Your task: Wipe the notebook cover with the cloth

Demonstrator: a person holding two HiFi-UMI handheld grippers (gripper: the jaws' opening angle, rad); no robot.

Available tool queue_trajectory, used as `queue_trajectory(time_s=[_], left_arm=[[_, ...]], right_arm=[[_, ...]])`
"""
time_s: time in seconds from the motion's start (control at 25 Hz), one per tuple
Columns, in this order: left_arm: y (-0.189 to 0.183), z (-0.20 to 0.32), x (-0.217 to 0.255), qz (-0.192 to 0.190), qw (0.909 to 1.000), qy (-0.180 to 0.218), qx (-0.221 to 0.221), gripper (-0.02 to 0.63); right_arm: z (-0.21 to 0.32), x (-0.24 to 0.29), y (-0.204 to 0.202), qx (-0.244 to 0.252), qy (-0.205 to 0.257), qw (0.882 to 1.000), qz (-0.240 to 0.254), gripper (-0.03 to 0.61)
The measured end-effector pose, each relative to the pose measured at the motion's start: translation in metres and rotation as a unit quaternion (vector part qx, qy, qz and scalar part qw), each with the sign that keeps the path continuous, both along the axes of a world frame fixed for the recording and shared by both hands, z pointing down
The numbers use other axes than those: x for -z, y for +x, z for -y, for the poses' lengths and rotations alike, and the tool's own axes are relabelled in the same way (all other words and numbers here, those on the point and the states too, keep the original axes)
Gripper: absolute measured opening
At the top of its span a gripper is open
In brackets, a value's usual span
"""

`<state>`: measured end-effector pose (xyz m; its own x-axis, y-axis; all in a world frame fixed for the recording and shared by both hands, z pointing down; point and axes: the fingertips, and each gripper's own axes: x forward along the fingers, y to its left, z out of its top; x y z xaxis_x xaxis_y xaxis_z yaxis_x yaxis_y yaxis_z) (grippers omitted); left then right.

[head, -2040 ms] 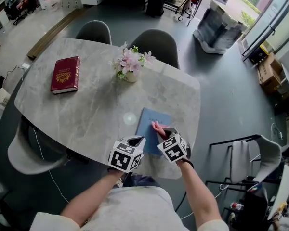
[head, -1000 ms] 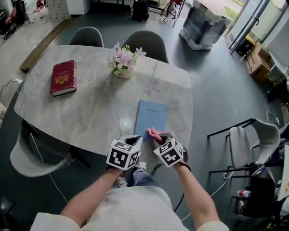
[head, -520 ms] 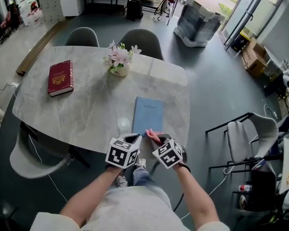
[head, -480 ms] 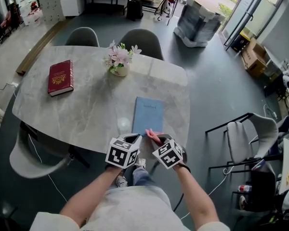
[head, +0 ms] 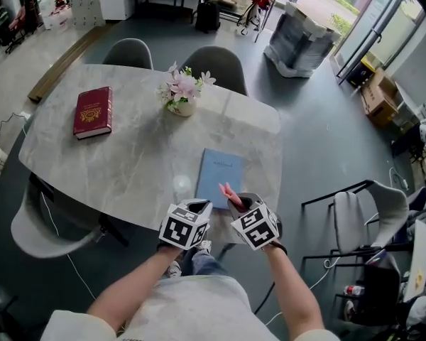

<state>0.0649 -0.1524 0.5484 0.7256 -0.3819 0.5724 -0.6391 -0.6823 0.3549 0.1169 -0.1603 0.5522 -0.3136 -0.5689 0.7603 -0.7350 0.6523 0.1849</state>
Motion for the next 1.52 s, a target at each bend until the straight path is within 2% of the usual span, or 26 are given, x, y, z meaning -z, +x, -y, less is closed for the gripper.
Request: queue_trajectory(time_s=[0.68, 0.88, 1.12, 1.52], left_arm=[[-0.012, 0.045, -0.009, 0.011, 0.9977, -0.011, 0.065, 0.008], [-0.015, 0.057, -0.014, 0.014, 0.9963, -0.015, 0.083, 0.008], [-0.02, 0.068, -0.021, 0.017, 0.9944, -0.023, 0.102, 0.008], [-0.024, 0.081, -0.028, 0.02, 0.992, -0.036, 0.119, 0.008]], right_arm=[[0.094, 0.009, -0.004, 0.07, 0.014, 0.997, -0.012, 0.015], [0.123, 0.0, -0.009, 0.097, 0.016, 0.995, -0.027, 0.015], [0.152, -0.018, -0.009, 0.107, 0.006, 0.993, -0.04, 0.015], [0.174, -0.049, -0.015, 0.128, -0.018, 0.99, -0.061, 0.015]])
